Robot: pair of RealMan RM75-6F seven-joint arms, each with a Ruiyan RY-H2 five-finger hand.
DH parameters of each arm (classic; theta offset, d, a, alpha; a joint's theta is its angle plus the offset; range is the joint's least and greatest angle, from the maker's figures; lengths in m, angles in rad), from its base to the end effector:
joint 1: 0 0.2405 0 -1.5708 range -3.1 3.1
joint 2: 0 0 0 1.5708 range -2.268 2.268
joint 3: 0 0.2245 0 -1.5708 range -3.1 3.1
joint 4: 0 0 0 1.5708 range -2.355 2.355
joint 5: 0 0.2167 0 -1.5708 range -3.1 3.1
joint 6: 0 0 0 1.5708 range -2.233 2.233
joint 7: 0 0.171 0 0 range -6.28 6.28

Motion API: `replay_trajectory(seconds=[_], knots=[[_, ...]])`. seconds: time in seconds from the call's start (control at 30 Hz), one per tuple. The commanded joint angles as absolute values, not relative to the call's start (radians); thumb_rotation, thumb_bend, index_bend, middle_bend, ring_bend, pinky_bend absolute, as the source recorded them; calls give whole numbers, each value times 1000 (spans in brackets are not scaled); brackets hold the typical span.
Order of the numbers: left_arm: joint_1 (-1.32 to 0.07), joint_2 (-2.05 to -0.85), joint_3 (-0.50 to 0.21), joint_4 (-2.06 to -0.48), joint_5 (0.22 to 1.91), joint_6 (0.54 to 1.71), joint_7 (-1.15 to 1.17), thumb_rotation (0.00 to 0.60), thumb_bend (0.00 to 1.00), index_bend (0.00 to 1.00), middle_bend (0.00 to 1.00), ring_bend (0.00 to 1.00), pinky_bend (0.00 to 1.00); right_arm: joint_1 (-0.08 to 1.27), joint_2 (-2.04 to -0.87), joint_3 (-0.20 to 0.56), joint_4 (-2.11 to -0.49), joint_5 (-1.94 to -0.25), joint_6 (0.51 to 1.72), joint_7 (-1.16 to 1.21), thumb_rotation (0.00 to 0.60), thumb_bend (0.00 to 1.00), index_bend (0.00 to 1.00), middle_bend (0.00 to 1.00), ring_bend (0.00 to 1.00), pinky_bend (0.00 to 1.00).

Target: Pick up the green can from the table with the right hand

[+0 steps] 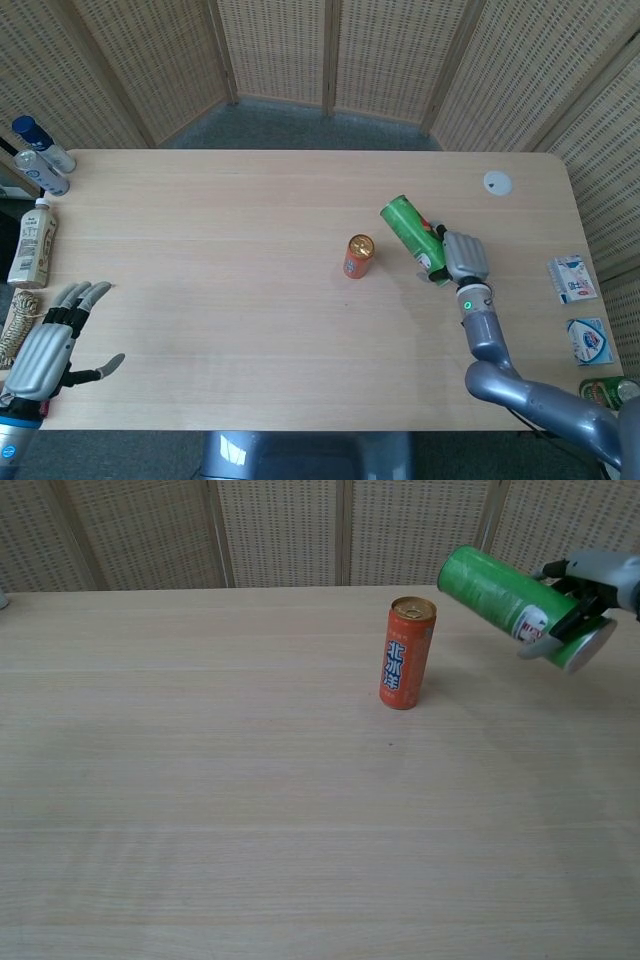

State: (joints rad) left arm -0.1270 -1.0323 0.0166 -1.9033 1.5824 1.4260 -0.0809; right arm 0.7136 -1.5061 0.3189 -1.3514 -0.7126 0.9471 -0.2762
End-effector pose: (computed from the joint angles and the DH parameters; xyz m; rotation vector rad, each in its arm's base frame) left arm -0.2187 0.1947 0.1166 -1.4626 -1.1626 -1.1113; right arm -0.1954 -0.4019 0.0234 1.3588 -1.2669 0.8637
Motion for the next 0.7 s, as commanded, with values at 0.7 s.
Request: replay_trajectory(seconds=[0.7], knots=[[-80,-1027,47,-1923,1612,1480,-65,566,270,69,118,0,0,538,-1256,466,-1712,-901,1121,99,600,170,385,572,728,886]])
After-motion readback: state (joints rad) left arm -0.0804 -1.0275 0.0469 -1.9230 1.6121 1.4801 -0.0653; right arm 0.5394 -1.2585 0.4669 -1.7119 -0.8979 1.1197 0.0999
